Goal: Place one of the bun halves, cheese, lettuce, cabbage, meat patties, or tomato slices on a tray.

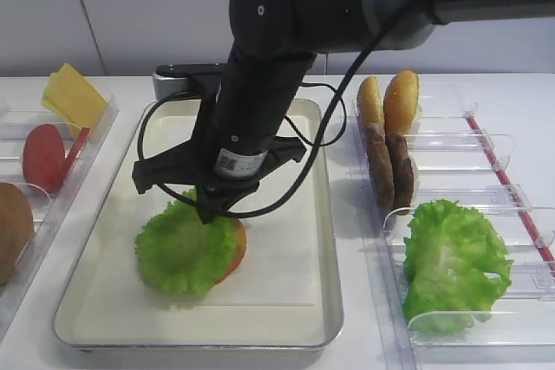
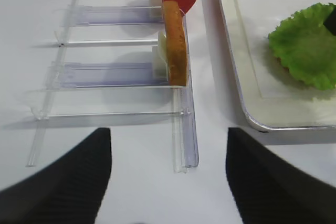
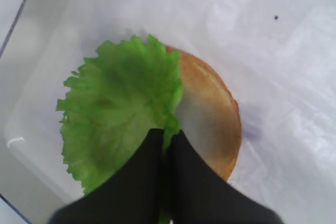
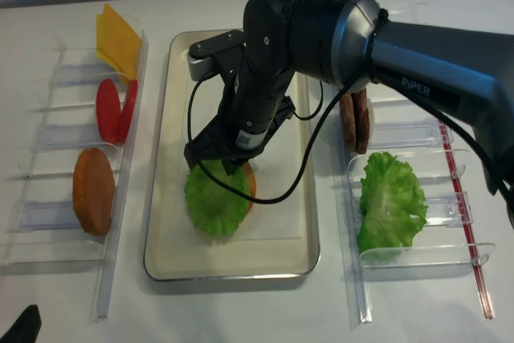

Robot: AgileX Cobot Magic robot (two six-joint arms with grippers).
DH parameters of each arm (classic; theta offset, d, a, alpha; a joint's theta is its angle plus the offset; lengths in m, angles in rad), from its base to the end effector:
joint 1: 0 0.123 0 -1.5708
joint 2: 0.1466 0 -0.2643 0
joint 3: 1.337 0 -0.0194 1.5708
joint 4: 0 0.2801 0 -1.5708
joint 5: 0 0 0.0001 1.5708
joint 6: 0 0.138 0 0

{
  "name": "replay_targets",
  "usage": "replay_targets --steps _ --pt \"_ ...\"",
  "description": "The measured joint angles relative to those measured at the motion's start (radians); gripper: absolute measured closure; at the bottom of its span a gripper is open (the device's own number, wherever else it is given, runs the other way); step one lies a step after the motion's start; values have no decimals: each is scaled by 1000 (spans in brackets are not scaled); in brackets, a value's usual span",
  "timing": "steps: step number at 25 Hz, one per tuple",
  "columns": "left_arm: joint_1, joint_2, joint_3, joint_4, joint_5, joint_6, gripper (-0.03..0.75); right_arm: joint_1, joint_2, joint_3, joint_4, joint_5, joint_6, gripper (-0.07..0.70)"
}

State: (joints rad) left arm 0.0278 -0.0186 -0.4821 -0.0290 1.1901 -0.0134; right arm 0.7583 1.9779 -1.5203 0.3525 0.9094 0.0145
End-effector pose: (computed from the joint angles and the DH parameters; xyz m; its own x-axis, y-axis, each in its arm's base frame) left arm 0.0739 -0.0017 0.2500 -0.5658 -0.0399 -0.8236 -0.0193 0.9992 -0.0352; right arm 0.3001 0.3361 0.1385 -0.8393 -0.4842 -0.2470 -0.5426 0.7744 0.3254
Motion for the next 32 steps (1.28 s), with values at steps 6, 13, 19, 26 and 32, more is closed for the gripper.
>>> replay_targets --steps 6,13,19,26,32 --pt "0 0 0 0 0 0 244 0 0 0 36 4 -59 259" --pt "0 0 0 0 0 0 244 0 0 0 11 4 -60 -29" --pt "0 0 0 0 0 0 244 0 0 -5 -36 17 -60 -40" --pt "0 0 0 0 0 0 244 -5 0 -145 -123 202 -67 -39" --pt "0 0 0 0 0 0 244 -11 -7 -268 -193 311 -113 -36"
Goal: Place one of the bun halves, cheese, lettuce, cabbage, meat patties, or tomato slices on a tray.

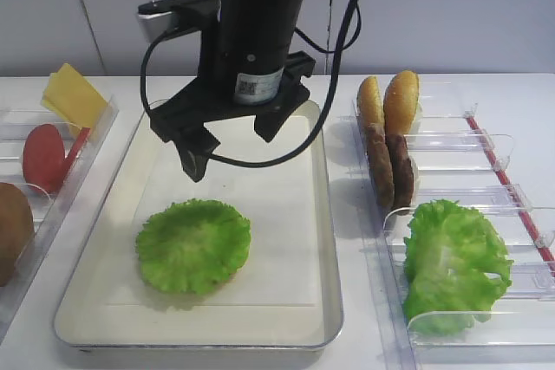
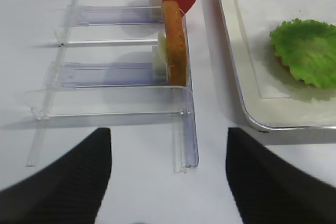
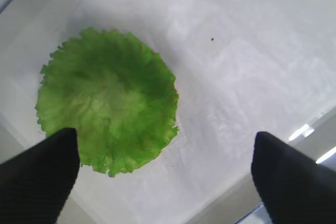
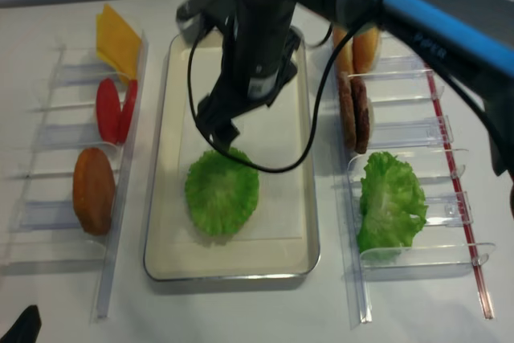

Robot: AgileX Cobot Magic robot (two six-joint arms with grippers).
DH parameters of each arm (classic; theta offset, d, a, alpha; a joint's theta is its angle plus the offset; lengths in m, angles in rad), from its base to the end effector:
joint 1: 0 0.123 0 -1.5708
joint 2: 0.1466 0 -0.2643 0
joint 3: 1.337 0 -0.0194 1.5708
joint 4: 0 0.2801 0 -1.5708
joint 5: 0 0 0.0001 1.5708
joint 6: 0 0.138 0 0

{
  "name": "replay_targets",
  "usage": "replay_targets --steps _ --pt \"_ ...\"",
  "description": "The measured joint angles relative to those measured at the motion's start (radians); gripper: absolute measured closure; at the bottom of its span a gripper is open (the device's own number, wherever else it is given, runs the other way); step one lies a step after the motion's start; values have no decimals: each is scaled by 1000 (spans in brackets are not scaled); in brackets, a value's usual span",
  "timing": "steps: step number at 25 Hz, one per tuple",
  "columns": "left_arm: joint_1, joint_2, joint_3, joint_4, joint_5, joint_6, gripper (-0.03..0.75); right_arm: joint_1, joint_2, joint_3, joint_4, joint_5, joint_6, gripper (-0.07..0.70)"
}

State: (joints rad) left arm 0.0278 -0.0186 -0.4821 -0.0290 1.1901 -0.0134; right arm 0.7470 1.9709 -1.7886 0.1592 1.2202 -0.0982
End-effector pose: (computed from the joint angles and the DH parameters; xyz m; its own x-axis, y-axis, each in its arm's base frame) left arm 0.0739 -0.0017 0.2500 -0.5658 -0.0399 -0.8236 -0.0193 0.9992 -0.0352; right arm 0.3184 0.3229 0.2096 -0.6783 -0.6862 -0.2627 -0.7298 0.6706 0.1327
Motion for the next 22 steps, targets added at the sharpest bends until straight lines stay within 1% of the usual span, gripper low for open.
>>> replay_targets --steps 8,18,22 --pt "0 0 0 0 0 0 244 -5 -72 -10 -27 17 -2 16" --pt "0 0 0 0 0 0 244 -9 -249 -10 -95 27 0 23" --pt "0 0 0 0 0 0 244 -10 -327 -10 -127 33 19 23"
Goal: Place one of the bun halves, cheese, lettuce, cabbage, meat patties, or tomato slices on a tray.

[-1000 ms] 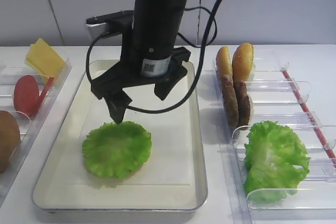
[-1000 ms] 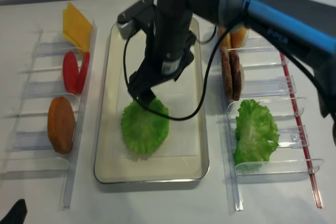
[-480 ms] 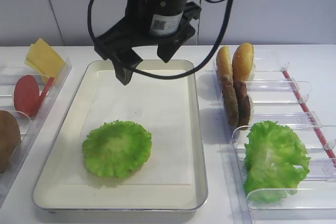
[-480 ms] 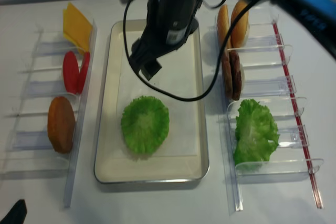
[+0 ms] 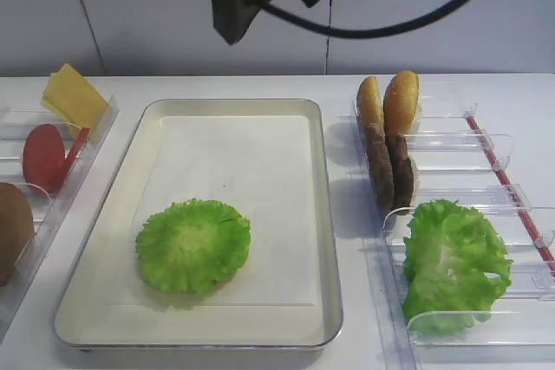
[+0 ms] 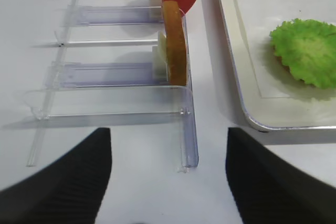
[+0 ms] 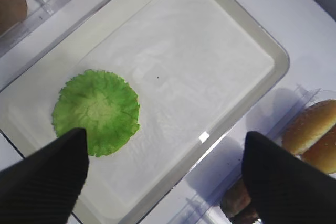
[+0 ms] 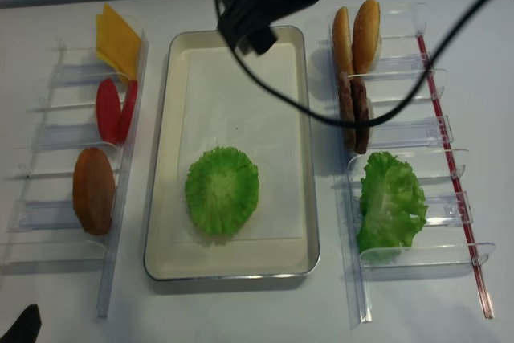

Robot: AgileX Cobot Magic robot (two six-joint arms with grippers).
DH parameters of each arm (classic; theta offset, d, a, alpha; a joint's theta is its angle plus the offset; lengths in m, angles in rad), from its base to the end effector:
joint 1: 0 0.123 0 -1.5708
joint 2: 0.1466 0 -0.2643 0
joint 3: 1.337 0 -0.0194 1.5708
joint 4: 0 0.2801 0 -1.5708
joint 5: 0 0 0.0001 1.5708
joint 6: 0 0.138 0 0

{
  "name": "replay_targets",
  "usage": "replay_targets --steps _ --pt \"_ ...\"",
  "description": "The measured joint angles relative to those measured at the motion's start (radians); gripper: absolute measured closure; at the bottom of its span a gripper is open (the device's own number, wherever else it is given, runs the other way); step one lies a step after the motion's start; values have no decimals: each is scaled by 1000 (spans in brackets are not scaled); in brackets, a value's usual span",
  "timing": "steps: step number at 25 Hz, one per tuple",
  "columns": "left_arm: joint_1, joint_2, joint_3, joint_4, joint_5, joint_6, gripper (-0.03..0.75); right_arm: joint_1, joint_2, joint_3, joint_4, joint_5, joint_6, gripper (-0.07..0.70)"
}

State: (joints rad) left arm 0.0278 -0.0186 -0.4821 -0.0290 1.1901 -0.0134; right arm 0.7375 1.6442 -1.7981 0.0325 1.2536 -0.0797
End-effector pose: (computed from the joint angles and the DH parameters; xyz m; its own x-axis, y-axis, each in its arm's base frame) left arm 0.0739 -0.0017 0.2500 -0.5658 -0.0399 -0.8236 -0.0193 0.9992 -0.0352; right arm 0.2918 0.2708 0.3496 -0.5786 -0.6196 -0.5304 -0.7262 0.6874 -0.0107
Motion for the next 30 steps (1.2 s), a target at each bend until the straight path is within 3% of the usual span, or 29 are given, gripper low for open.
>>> replay_targets --steps 7,15,30 --pt "0 0 0 0 0 0 244 0 -152 61 -32 8 9 23" --pt "0 0 0 0 0 0 244 0 -338 254 -141 8 69 24" --pt "0 0 0 0 0 0 244 0 -749 604 -171 12 142 24"
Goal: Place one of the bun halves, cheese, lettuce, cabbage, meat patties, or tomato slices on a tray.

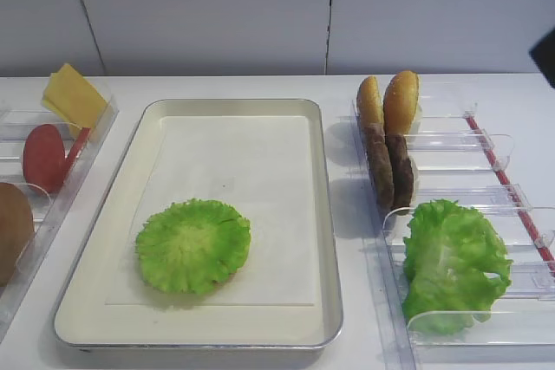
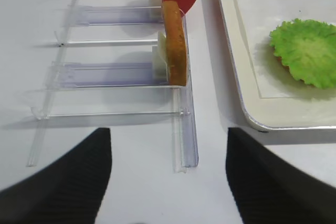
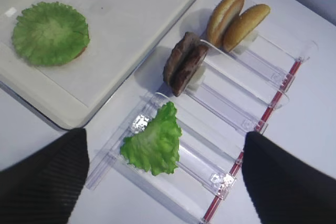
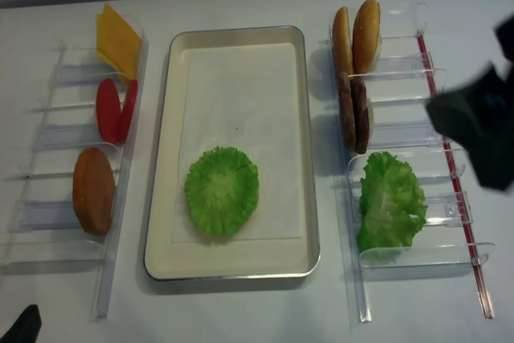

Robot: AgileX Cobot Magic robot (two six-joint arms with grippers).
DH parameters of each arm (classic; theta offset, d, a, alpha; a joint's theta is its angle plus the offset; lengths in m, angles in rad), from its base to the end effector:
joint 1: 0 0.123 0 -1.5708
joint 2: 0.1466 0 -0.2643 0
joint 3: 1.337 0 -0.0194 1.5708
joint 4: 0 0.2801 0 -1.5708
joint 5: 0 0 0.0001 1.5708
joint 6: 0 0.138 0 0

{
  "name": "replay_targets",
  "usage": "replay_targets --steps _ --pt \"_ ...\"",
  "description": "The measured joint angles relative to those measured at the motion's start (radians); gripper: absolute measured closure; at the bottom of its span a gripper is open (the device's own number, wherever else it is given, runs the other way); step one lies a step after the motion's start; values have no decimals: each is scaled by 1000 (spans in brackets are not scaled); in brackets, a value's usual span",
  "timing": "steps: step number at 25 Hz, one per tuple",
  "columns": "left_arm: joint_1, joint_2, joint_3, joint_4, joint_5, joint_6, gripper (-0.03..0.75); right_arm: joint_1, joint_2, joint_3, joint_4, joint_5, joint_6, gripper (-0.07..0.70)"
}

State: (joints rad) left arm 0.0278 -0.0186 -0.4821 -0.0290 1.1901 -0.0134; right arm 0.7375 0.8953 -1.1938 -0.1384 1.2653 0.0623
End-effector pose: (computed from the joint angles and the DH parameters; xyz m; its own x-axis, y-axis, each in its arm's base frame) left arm 0.0739 -0.0017 0.2500 -0.5658 -0.0399 -0.8236 -0.0193 0.9992 -0.0352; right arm 0.1649 0.1253 0.3693 -0.5812 -0.5007 -0.6415 -0.5926 0.8007 -0.0881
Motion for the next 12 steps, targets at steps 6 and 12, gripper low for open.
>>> replay_targets --steps 6,12 --pt "0 0 0 0 0 0 244 0 -218 173 -49 3 25 24" --pt "0 0 0 0 0 0 244 0 -434 332 -110 7 40 24"
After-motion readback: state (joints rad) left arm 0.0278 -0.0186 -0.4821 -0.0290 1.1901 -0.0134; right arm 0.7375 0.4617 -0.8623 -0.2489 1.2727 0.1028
